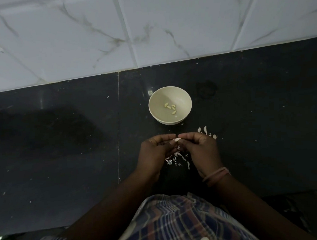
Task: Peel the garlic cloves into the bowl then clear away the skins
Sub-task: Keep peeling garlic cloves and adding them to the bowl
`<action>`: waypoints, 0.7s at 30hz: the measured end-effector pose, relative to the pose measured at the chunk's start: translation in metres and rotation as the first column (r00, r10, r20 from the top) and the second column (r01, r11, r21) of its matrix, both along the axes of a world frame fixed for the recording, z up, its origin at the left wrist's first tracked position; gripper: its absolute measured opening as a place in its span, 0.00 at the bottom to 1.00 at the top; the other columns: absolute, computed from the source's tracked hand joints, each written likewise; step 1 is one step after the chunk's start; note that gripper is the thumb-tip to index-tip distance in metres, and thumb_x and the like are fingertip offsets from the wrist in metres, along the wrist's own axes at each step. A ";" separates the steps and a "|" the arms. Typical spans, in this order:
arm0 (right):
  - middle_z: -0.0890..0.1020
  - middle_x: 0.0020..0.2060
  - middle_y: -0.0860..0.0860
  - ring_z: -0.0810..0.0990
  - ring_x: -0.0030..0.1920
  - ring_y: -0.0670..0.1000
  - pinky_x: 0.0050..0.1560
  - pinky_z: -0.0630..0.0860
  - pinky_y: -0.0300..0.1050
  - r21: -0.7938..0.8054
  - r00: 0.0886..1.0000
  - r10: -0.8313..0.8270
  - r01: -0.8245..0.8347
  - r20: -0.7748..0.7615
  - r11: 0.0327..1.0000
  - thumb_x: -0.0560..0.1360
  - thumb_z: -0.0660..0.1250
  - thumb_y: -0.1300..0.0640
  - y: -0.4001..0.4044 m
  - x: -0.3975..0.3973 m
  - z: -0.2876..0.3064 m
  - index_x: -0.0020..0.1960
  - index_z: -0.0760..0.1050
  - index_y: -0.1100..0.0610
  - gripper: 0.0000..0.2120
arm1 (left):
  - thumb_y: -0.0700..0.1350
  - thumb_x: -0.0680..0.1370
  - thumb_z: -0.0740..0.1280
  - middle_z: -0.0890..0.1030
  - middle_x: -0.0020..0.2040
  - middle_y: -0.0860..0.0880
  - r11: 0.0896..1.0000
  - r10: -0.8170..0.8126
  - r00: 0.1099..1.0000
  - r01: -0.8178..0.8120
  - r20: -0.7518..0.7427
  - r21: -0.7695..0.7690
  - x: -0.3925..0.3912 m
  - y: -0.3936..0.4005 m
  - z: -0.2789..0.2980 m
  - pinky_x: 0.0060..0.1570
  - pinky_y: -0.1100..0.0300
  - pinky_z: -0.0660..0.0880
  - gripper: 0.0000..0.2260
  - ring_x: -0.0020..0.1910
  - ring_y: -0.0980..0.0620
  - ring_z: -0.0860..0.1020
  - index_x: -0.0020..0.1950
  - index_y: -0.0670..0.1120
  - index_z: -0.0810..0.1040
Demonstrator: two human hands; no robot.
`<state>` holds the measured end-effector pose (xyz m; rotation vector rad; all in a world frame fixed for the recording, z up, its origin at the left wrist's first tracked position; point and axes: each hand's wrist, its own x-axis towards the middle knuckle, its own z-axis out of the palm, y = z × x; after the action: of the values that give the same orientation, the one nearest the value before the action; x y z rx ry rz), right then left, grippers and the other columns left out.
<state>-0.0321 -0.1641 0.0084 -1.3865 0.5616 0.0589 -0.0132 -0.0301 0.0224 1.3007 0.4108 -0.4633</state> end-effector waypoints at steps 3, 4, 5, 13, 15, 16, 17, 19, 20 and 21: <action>0.87 0.44 0.58 0.86 0.45 0.53 0.48 0.83 0.43 0.022 1.000 -0.025 0.025 0.009 0.999 0.72 0.74 0.68 0.005 -0.001 -0.001 0.52 0.83 0.61 0.10 | 0.32 0.76 0.72 0.87 0.45 0.40 0.999 -0.025 0.999 0.024 0.029 0.025 -0.002 0.004 0.004 0.40 0.63 0.80 0.09 0.41 0.50 0.85 0.55 0.40 0.84; 0.87 0.44 0.58 0.86 0.46 0.52 0.47 0.82 0.41 0.027 0.999 -0.035 0.034 0.020 0.999 0.72 0.74 0.69 0.007 -0.001 -0.001 0.54 0.82 0.61 0.11 | 0.33 0.76 0.72 0.87 0.46 0.41 0.999 -0.025 0.999 0.024 0.042 0.030 -0.004 0.005 0.004 0.41 0.62 0.80 0.09 0.41 0.50 0.85 0.55 0.41 0.85; 0.87 0.45 0.57 0.86 0.46 0.52 0.47 0.82 0.39 0.026 0.999 -0.041 0.040 0.028 0.999 0.73 0.74 0.69 0.008 0.000 -0.001 0.54 0.81 0.61 0.12 | 0.34 0.76 0.72 0.87 0.46 0.41 0.999 -0.030 0.998 0.028 0.060 0.034 -0.005 0.005 0.004 0.42 0.62 0.80 0.08 0.43 0.49 0.86 0.54 0.42 0.86; 0.88 0.44 0.55 0.87 0.47 0.53 0.51 0.83 0.44 -0.034 0.997 -0.030 0.033 0.074 0.999 0.75 0.73 0.67 0.009 0.000 0.004 0.52 0.83 0.59 0.08 | 0.40 0.76 0.75 0.88 0.43 0.48 0.971 -0.077 0.974 0.025 0.214 0.236 -0.009 0.008 0.011 0.44 0.64 0.80 0.05 0.43 0.53 0.86 0.51 0.44 0.87; 0.87 0.43 0.55 0.87 0.45 0.54 0.47 0.83 0.45 -0.064 0.997 -0.019 0.024 0.074 0.998 0.75 0.73 0.66 0.009 0.000 0.005 0.51 0.83 0.59 0.06 | 0.41 0.76 0.76 0.88 0.43 0.48 0.958 -0.080 0.969 0.010 0.232 0.287 -0.010 0.009 0.009 0.46 0.61 0.81 0.04 0.44 0.52 0.86 0.50 0.45 0.87; 0.87 0.41 0.55 0.87 0.43 0.54 0.45 0.83 0.45 -0.079 0.997 -0.012 0.017 0.073 0.997 0.75 0.73 0.66 0.010 0.000 0.006 0.50 0.83 0.59 0.05 | 0.41 0.76 0.76 0.88 0.42 0.49 0.949 -0.082 0.967 0.002 0.242 0.314 -0.010 0.009 0.007 0.47 0.60 0.82 0.04 0.44 0.51 0.86 0.50 0.46 0.87; 0.87 0.40 0.55 0.86 0.41 0.54 0.43 0.83 0.45 -0.099 0.998 -0.001 0.008 0.069 0.995 0.75 0.73 0.65 0.010 -0.001 0.007 0.49 0.84 0.59 0.04 | 0.41 0.75 0.76 0.88 0.42 0.49 0.941 -0.084 0.964 -0.006 0.251 0.338 -0.009 0.009 0.006 0.46 0.60 0.82 0.04 0.44 0.51 0.86 0.49 0.46 0.87; 0.87 0.38 0.53 0.86 0.40 0.53 0.43 0.83 0.47 -0.148 0.998 0.023 -0.015 0.051 0.989 0.75 0.72 0.64 0.011 -0.002 0.008 0.46 0.84 0.58 0.04 | 0.41 0.75 0.77 0.87 0.42 0.50 0.934 -0.087 0.961 -0.014 0.263 0.358 -0.009 0.009 0.003 0.45 0.62 0.81 0.04 0.43 0.52 0.86 0.49 0.46 0.86; 0.86 0.37 0.53 0.85 0.39 0.52 0.43 0.83 0.47 -0.168 0.999 0.032 -0.025 0.036 0.985 0.75 0.72 0.64 0.011 -0.002 0.008 0.45 0.84 0.58 0.04 | 0.41 0.75 0.76 0.87 0.42 0.50 0.933 -0.095 0.959 -0.008 0.268 0.360 -0.009 0.009 0.003 0.44 0.63 0.80 0.04 0.44 0.53 0.86 0.49 0.46 0.86; 0.86 0.36 0.54 0.84 0.36 0.51 0.42 0.83 0.48 -0.177 0.999 0.036 -0.032 0.020 0.984 0.75 0.71 0.64 0.011 -0.003 0.009 0.44 0.84 0.58 0.04 | 0.41 0.75 0.76 0.88 0.43 0.51 0.931 -0.109 0.956 0.003 0.273 0.364 -0.010 0.009 0.003 0.45 0.64 0.80 0.04 0.44 0.54 0.86 0.50 0.46 0.86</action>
<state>-0.0348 -0.1532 0.0178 -1.5673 0.5334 0.0208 -0.0230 -0.0212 0.0254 1.7148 0.2163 -0.2429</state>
